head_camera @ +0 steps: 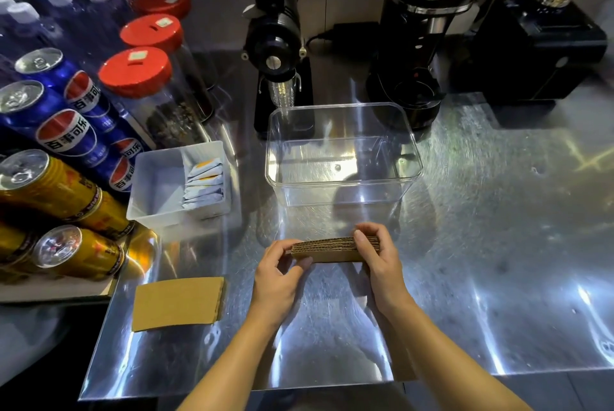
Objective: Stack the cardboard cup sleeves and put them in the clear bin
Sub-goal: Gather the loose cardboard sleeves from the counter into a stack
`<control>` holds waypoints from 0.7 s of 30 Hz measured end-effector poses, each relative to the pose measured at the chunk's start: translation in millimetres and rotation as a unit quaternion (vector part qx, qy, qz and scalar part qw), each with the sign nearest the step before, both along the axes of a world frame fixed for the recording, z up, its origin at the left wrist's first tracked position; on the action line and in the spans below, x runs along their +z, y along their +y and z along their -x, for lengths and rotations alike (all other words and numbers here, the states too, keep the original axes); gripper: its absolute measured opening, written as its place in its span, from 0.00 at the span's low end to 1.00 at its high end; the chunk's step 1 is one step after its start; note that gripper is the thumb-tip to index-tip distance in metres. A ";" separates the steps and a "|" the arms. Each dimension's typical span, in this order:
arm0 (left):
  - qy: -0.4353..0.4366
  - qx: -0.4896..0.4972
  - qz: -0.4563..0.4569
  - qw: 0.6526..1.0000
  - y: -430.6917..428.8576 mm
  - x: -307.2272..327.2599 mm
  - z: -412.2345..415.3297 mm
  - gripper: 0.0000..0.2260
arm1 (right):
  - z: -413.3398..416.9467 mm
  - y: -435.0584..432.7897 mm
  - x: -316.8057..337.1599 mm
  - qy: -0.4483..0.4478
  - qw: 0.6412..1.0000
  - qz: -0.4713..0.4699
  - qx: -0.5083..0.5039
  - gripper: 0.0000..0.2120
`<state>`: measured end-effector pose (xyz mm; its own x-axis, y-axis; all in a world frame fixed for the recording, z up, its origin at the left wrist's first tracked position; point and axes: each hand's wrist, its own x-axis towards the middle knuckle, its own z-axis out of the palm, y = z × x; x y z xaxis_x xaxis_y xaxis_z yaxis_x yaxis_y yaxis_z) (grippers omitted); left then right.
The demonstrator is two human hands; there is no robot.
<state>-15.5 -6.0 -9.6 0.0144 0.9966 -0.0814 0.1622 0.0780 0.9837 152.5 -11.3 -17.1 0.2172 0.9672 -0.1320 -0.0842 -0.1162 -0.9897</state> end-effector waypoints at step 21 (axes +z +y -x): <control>0.005 0.057 -0.004 0.998 12.8 47.9 58.9 0.10 | 20.3 10.2 50.0 -0.087 0.989 -0.072 0.099 0.15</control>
<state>-74.4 6.8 38.2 -0.1006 0.9923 -0.0728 0.1624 0.0886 0.9827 132.3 -1.1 32.9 0.0294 0.9990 0.0333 0.0997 0.0302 -0.9946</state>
